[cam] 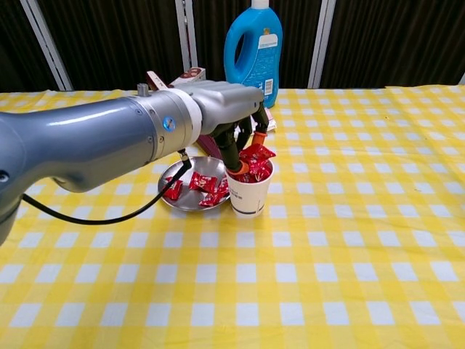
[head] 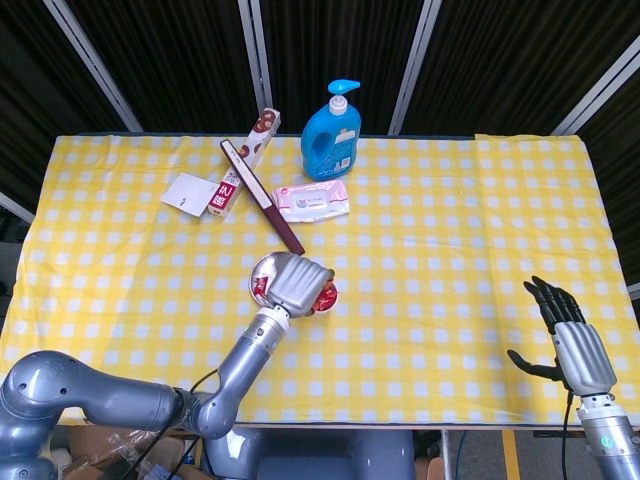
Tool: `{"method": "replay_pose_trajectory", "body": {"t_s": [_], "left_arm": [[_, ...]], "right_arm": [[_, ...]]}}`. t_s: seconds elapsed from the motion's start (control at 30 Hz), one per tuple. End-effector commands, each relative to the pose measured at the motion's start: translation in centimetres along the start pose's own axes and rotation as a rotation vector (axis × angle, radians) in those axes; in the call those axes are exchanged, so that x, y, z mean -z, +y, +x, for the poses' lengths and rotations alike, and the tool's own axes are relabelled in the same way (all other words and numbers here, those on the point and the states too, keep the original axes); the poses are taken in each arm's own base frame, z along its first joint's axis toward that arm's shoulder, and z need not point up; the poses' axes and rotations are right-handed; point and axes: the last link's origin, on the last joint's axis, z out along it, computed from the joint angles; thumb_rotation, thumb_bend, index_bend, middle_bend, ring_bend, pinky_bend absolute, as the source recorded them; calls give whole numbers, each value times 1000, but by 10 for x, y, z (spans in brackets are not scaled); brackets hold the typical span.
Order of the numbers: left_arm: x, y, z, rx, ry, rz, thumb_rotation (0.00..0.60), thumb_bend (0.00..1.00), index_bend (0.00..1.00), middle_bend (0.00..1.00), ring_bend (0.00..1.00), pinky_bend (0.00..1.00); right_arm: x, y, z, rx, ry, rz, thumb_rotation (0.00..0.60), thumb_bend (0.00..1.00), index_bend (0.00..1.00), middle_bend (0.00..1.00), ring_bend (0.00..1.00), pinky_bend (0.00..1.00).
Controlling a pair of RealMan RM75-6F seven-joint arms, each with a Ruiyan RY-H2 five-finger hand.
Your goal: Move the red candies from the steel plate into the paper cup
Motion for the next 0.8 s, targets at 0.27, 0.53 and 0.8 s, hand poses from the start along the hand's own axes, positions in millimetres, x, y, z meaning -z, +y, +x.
{"method": "replay_pose_trajectory", "body": {"t_s": [0.27,0.53,0.8], "left_arm": [[-3,1,-8,-27,-32,35,600,324,494,616,924,975],[-2,-1,-7,-31,-33,51,600,294,453,558,920,974],[0,-5,5,3,8,56,600,261,422,478,916,974]], "right_arm": [[0,0,0,-1,0,4,600,278,0,0,0,0],[0,-1,0,-2,2,1,600,277,0,0,0,0],[0,-1,0,-2,2,0,600,278,0,0,0,0]]}}
